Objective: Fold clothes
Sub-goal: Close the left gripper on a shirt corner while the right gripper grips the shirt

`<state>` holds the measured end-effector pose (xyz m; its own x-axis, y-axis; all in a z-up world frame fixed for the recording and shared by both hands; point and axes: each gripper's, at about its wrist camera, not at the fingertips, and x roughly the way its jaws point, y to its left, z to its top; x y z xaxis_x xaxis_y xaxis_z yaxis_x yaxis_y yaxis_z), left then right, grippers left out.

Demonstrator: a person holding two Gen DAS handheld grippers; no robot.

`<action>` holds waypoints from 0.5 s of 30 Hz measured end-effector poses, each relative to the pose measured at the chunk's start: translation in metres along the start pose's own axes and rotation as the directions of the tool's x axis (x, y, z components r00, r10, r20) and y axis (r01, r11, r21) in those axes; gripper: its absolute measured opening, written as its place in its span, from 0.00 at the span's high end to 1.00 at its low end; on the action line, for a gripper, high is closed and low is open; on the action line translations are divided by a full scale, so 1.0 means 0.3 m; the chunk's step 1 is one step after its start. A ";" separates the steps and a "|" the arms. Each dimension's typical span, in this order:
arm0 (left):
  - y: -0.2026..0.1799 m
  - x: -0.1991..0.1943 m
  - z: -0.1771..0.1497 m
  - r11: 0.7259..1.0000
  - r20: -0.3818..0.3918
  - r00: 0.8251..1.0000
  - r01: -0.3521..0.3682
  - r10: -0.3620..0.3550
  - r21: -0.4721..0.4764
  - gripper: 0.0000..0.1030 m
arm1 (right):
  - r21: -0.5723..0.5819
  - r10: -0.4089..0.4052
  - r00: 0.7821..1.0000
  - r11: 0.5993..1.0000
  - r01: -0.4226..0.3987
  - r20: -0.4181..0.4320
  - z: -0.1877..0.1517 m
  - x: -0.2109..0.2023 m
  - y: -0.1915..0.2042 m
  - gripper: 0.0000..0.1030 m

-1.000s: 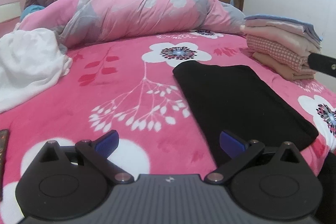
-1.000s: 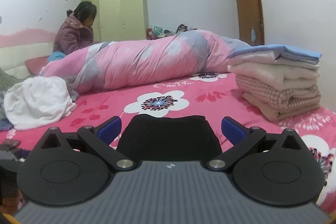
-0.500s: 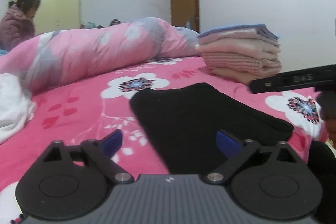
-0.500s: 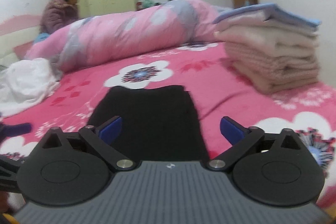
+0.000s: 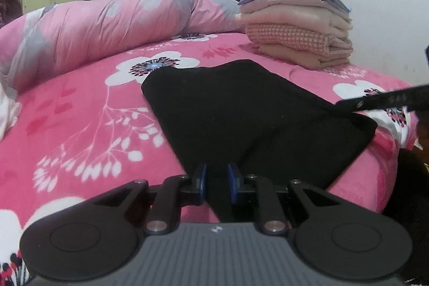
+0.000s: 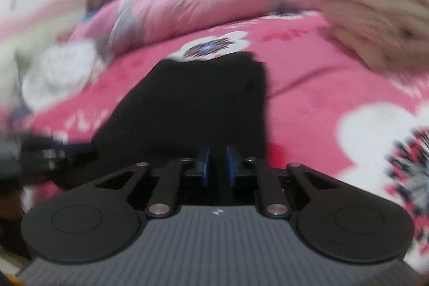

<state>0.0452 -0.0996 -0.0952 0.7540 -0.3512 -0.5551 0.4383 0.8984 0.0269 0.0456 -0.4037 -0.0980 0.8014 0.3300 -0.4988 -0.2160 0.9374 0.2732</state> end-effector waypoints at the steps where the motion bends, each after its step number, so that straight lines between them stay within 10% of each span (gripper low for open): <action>1: 0.001 -0.007 0.002 1.000 0.006 1.000 -0.008 0.008 0.005 0.82 | 0.013 -0.034 0.999 0.999 0.034 0.013 0.009 -0.020 -0.018 0.87; 10: -0.070 -0.010 0.017 0.995 0.008 1.000 -0.021 0.020 0.096 0.77 | -0.192 0.070 0.998 0.979 -0.068 0.004 0.145 0.115 0.104 0.86; 15: -0.074 0.005 0.003 0.997 -0.020 1.000 -0.016 0.018 0.075 0.78 | -0.162 -0.054 0.999 0.985 0.053 -0.005 0.201 0.177 0.028 0.87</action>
<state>0.0369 -0.1203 -0.0959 0.7518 -0.3296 -0.5711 0.4612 0.8818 0.0983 0.1200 -0.3849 -0.0725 0.8094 0.2791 -0.5167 -0.2607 0.9592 0.1098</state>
